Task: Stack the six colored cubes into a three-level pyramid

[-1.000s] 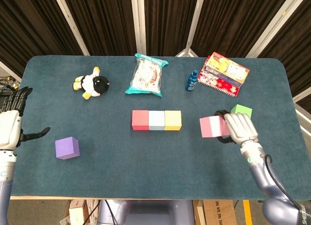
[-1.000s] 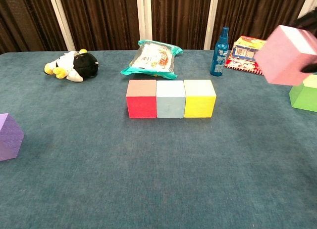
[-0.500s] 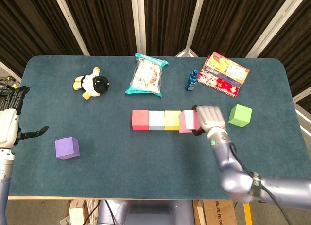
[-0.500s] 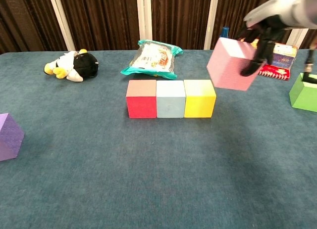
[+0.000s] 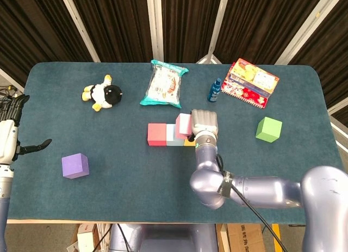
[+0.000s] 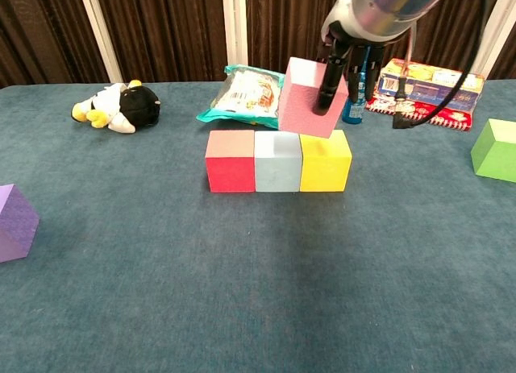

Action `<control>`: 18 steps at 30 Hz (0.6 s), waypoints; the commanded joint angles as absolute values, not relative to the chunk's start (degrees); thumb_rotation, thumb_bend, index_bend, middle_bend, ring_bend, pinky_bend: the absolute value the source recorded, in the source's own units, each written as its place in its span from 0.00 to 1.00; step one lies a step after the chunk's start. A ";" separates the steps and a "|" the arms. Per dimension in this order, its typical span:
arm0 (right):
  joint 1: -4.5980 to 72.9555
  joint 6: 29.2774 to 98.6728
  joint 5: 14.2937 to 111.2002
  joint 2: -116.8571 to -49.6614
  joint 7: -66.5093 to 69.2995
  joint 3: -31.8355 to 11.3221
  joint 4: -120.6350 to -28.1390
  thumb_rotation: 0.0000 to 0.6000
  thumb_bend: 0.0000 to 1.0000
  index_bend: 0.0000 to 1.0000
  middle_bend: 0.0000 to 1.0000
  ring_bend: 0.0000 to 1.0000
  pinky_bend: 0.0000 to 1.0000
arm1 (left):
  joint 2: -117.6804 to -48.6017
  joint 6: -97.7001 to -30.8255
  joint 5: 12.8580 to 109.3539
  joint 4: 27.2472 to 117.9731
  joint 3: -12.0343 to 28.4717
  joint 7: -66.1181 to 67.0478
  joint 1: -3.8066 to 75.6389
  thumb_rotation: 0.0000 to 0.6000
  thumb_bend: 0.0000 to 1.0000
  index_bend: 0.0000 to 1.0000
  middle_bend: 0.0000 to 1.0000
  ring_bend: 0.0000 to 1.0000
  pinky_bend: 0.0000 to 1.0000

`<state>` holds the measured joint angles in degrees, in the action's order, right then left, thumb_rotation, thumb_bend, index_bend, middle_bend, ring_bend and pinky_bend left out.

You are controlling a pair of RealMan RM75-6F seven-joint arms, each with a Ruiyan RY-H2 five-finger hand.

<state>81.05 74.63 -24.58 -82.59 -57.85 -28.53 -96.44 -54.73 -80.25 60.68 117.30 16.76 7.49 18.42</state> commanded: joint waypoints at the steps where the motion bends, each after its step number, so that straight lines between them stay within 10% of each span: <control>1: 81.68 75.24 -25.12 -83.73 -58.90 -29.39 -95.45 1.00 0.31 0.54 0.55 0.53 0.45 | -54.66 -80.11 60.58 117.34 16.79 7.32 18.44 1.00 0.12 0.00 0.02 0.00 0.04; 18: 80.95 73.59 -22.89 -89.21 -62.21 -30.75 -89.68 1.00 0.31 0.54 0.55 0.53 0.45 | -54.13 -79.49 59.79 117.22 17.07 6.25 18.48 1.00 0.12 0.00 0.02 0.00 0.04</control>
